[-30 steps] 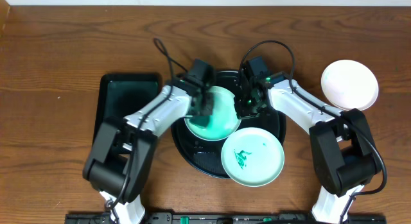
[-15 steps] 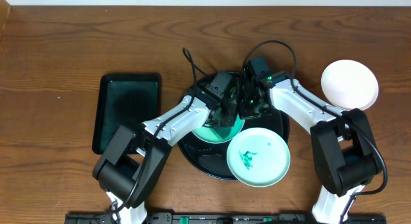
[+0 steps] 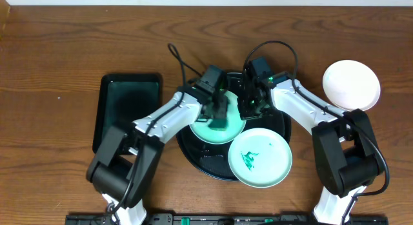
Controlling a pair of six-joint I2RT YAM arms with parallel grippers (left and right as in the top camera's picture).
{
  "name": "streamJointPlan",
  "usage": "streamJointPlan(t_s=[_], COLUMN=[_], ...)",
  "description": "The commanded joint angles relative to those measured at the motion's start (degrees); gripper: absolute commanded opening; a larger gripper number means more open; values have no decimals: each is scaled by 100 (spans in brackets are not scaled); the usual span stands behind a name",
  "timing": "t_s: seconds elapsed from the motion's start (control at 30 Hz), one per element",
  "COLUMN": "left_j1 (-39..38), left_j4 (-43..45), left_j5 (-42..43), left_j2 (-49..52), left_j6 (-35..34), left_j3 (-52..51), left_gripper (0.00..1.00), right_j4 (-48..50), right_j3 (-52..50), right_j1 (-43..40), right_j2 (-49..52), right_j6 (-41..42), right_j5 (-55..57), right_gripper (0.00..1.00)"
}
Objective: Clean dirty plates on tray and stack at the side
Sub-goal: 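Scrub the green plate with the sponge in the left gripper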
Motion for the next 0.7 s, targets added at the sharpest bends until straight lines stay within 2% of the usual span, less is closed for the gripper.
streamJointPlan(t_s=[0.0, 0.33, 0.43, 0.53, 0.67], left_j1=[186, 450, 876, 1628, 2487], left_j4=[-210, -1375, -1818, -2153, -2188], left_j5=[-1047, -1421, -1637, -1639, -1276], left_j2=[-420, -1672, -1851, -1823, -1707], left_j6=[98, 94, 72, 76, 345], left_j3=[63, 107, 105, 105, 105], left_gripper=[7, 7, 7, 7, 7], right_j4=[-15, -20, -26, -44, -72], right_j3=[-46, -46, -46, -46, -46], right_j1=[55, 55, 55, 55, 55], right_j2=[9, 9, 9, 9, 7], right_j6=[-83, -87, -103, -146, -221], right_j5=[61, 61, 59, 59, 63], right_gripper=[1, 1, 1, 1, 1])
